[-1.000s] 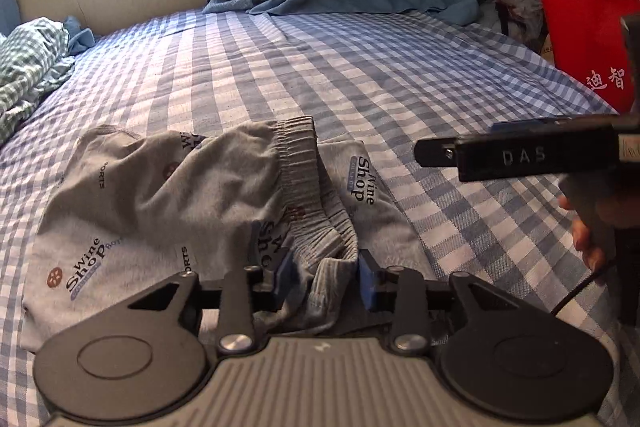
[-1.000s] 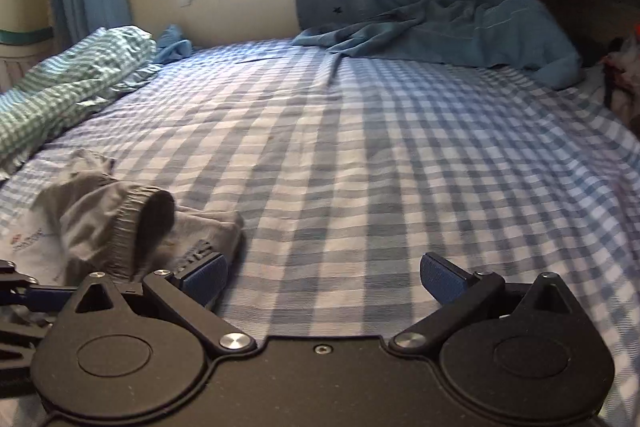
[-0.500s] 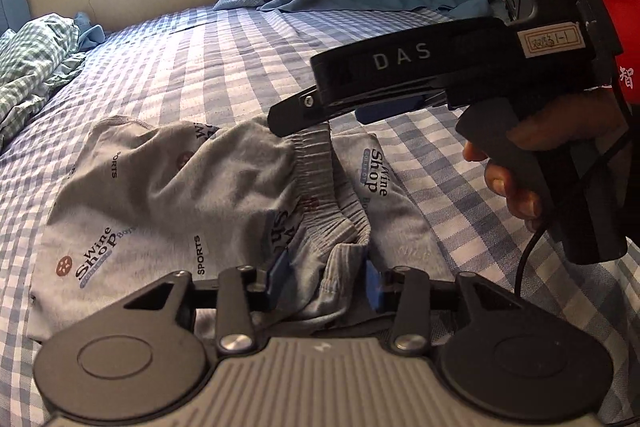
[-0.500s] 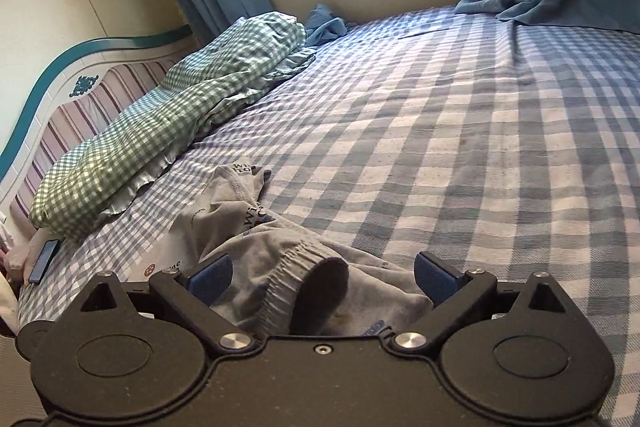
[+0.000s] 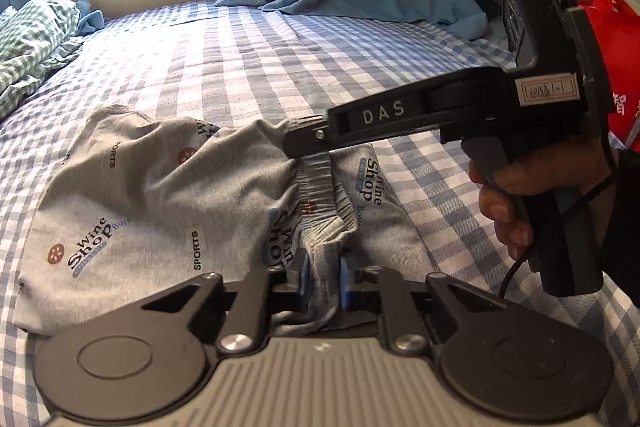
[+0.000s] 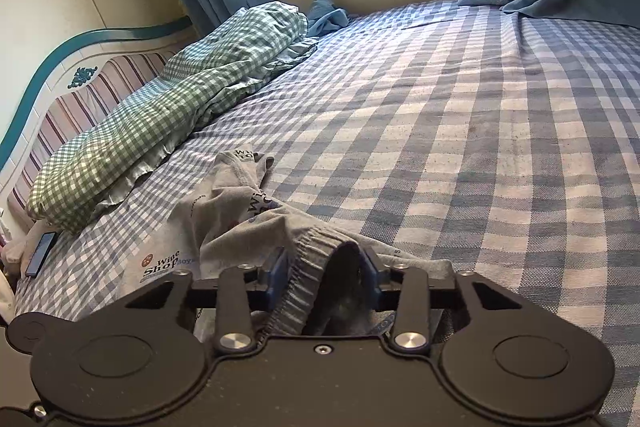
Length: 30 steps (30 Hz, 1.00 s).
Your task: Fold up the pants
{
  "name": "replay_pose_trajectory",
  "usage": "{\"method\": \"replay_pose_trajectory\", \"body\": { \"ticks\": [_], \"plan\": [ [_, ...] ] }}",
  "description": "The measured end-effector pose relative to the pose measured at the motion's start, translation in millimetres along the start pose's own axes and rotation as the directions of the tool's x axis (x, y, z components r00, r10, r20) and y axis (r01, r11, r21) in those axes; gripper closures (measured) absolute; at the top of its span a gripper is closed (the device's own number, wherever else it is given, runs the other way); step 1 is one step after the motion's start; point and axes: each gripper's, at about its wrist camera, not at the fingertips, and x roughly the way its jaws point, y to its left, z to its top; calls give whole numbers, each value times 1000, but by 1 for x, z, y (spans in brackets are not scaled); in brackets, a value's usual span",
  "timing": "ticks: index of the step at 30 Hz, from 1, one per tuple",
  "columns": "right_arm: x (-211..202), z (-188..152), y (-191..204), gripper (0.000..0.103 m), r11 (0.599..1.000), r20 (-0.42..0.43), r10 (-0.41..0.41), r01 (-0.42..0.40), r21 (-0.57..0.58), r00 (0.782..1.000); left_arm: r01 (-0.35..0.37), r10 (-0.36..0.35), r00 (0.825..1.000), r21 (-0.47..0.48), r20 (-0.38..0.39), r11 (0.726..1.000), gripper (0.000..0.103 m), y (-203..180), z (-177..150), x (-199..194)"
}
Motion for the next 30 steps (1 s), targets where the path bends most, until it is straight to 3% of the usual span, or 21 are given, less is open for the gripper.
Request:
{"method": "replay_pose_trajectory", "body": {
  "ticks": [1,4,9,15,17,18,19,20,22,23,25,26,27,30],
  "plan": [
    [-1,0,0,79,1000,3,-11,11,4,1000,1,-1,1000,4,11,1000,90,1,0,-3],
    [-10,1,1,89,1000,29,-3,2,16,1000,18,-19,999,21,44,1000,90,2,5,-15],
    [-42,8,3,89,999,98,-9,6,35,995,91,-97,992,67,80,994,90,2,15,-35],
    [-56,-6,-11,89,994,61,-78,74,76,995,134,-135,991,62,7,989,89,-7,7,-9],
    [-50,-17,-19,89,991,34,-96,92,97,995,130,-129,991,43,-43,991,83,-8,1,6],
    [-46,-21,-22,84,989,20,-107,104,105,994,134,-133,990,28,-45,991,80,-5,0,7],
    [-43,-26,-24,74,986,7,-129,128,112,992,143,-143,989,3,-36,990,69,-2,0,5],
    [-41,-30,-25,69,982,1,-152,151,117,988,154,-155,988,-23,-31,988,43,3,1,1],
    [-44,-33,-24,50,975,16,-184,180,131,983,160,-160,987,-79,9,984,14,18,0,-16],
    [-47,-33,-21,43,970,31,-207,201,134,978,146,-143,989,-95,38,985,12,26,2,-25],
    [-55,-35,-14,8,955,67,-276,266,129,959,92,-82,993,-128,79,987,9,51,8,-41],
    [-58,-37,-8,4,944,94,-317,304,127,944,41,-27,996,-154,89,987,1,64,11,-47],
    [-60,-38,-1,2,934,121,-351,337,118,929,-43,61,994,-188,92,981,0,78,14,-50],
    [-53,-39,30,1,886,184,-463,458,69,867,-269,287,957,-258,33,928,0,123,18,-40]
  ]
}}
